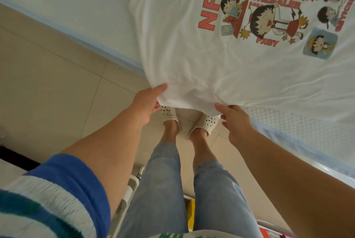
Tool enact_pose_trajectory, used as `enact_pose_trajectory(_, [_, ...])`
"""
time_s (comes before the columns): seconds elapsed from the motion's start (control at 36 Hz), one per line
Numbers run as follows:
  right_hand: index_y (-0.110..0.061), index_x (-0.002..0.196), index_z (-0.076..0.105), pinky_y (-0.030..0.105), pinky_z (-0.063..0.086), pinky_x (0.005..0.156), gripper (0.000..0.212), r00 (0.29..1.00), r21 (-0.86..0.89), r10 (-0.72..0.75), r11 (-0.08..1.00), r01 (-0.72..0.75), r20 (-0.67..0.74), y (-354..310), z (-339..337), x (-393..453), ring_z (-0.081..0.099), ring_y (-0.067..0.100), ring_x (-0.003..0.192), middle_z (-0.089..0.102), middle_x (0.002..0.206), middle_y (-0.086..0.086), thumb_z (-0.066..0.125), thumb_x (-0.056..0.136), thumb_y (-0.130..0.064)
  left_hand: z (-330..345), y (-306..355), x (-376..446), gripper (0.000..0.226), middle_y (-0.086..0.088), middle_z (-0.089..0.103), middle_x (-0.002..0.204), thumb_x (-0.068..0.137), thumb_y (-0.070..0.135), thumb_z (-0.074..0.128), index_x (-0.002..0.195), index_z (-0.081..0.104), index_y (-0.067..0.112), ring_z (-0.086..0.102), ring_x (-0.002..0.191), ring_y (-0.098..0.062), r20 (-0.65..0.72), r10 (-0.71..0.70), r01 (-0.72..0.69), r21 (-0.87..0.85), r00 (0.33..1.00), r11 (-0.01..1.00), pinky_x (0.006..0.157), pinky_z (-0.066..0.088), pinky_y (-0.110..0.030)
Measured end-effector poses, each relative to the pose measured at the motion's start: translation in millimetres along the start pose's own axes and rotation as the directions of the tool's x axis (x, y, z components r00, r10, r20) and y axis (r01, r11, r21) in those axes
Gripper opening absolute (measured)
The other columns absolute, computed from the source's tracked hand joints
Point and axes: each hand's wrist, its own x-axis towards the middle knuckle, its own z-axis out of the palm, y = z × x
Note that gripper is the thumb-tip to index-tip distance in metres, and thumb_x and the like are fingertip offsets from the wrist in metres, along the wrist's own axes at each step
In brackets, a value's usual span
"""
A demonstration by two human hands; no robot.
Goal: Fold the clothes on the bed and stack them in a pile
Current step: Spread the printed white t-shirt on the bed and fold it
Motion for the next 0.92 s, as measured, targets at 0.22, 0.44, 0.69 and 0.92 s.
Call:
enact_pose_trajectory(0.22, [-0.014,0.068,0.056,0.032,0.046,0.078,0.017,0.994,0.083,-0.102,0.991,0.104,-0.027,-7.3,-4.6,-20.2,0.056,0.02,0.081,0.06,0.076,0.001,0.064,0.082,-0.012,-5.0,5.3,-11.2,0.016,0.001,0.067,0.086,0.086,0.035,0.062,0.082,0.062,0.02,0.064,0.084,-0.02,-0.138,0.089,-0.084,0.035,0.987,0.996,0.075,0.052,-0.034])
enact_pose_trajectory(0.44, [-0.011,0.094,0.067,0.035,0.055,0.061,0.013,0.989,0.269,-0.13,0.957,0.105,0.075,-62.8,-10.7,-59.4,0.07,0.026,0.081,0.073,0.089,0.005,0.066,0.082,-0.015,10.7,46.3,-55.0,0.031,-0.006,0.069,0.109,0.087,0.027,0.063,0.114,0.061,0.014,0.064,0.103,-0.025,0.324,-0.12,0.212,-0.266,0.938,0.94,0.087,0.05,-0.04])
enact_pose_trajectory(0.69, [-0.008,0.097,0.064,0.03,0.055,0.056,0.015,0.969,0.39,-0.226,0.904,0.172,0.096,-159.9,-14.1,-57.9,0.071,0.021,0.075,0.074,0.086,0.004,0.063,0.082,-0.005,33.5,134.8,-43.7,0.021,-0.009,0.073,0.095,0.09,0.018,0.058,0.108,0.06,0.009,0.07,0.088,-0.023,0.315,-0.025,0.119,-0.285,0.949,0.951,0.072,0.057,-0.035])
enact_pose_trajectory(0.92, [-0.012,0.091,0.064,0.033,0.057,0.064,0.018,0.962,0.427,-0.263,0.881,0.206,0.077,-241.1,0.5,11.5,0.071,0.02,0.078,0.074,0.082,0.002,0.07,0.076,-0.004,82.5,217.1,5.8,0.013,-0.002,0.07,0.063,0.09,0.027,0.057,0.089,0.062,0.015,0.068,0.061,-0.015,0.209,0.132,-0.07,-0.278,0.969,0.958,0.061,0.053,-0.028])
